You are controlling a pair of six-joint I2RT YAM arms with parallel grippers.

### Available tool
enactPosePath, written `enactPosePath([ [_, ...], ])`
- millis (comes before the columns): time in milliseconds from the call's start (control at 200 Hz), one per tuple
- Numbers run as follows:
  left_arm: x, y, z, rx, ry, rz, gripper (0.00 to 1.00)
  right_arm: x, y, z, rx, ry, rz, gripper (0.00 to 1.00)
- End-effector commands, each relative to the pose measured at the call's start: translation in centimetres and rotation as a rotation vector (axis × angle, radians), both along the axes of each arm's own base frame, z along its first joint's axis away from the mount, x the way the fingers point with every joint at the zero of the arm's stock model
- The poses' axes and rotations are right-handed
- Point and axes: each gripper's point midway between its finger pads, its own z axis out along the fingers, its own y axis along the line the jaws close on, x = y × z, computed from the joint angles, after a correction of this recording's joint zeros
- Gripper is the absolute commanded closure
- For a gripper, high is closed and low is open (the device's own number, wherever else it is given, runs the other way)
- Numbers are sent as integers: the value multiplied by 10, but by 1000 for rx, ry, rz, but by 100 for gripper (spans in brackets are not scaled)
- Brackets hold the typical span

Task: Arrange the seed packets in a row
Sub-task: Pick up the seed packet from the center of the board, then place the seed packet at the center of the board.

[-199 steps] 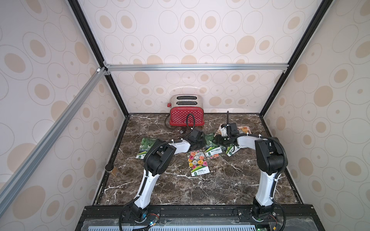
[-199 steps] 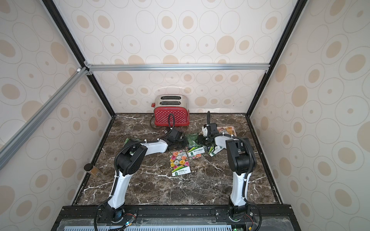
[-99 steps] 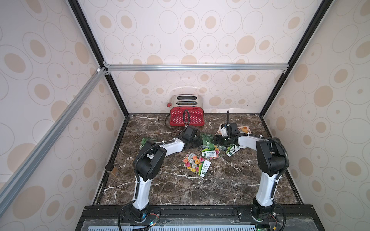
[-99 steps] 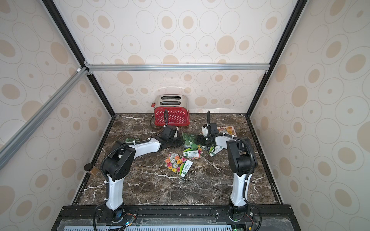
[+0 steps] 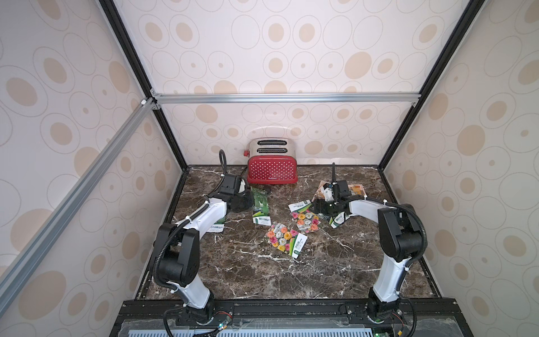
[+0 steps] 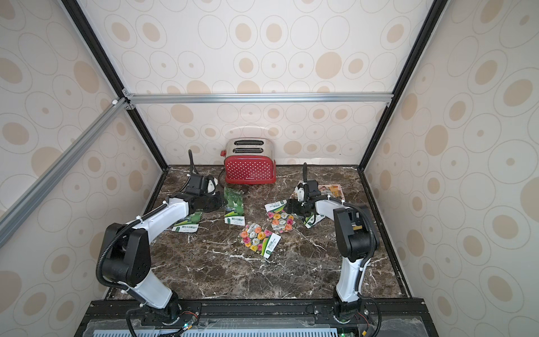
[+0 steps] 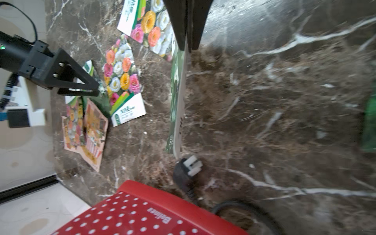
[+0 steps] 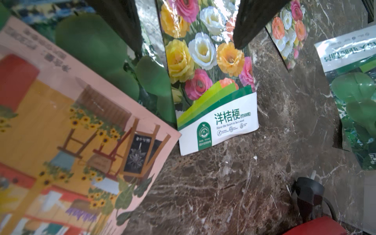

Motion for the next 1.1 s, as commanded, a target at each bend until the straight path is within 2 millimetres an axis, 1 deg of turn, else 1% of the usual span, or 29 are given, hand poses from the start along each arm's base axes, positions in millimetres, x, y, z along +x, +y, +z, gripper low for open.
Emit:
enactPosePath([
  [0,-30,16,-16,66,80,-102,100,-13,4,4,-7,16,18,25],
  [50,-32,22,-21,65,95,-115,100,-16,5,3,-9,21,24,25],
  [140,-34,45,-35,129,150,-91,100,-19,6,2,-17,28,36,25],
  [190,-35,52,-41,142,177,-92,100,-21,6,1,-20,31,43,26],
  [290,-37,74,-53,218,238,-54,100,-24,5,-1,-28,40,52,25],
  [366,-33,74,-56,213,241,-68,100,-25,5,-2,-29,43,53,25],
  [376,-37,75,-58,217,266,-69,100,-25,5,-2,-29,42,53,25],
  [396,-39,78,-61,228,283,-64,100,-25,5,-2,-28,43,55,26],
  [611,-31,89,-83,286,346,-25,100,-27,7,-5,-27,50,53,26],
  [721,-25,85,-91,265,351,-26,100,-26,6,-3,-31,47,52,26],
  [796,-22,88,-96,285,365,-18,100,-25,7,-1,-29,45,56,26],
  [906,-17,92,-98,301,369,-1,100,-23,8,1,-23,39,53,26],
  [1097,-4,92,-97,287,349,29,100,-23,9,-4,-21,51,54,26],
])
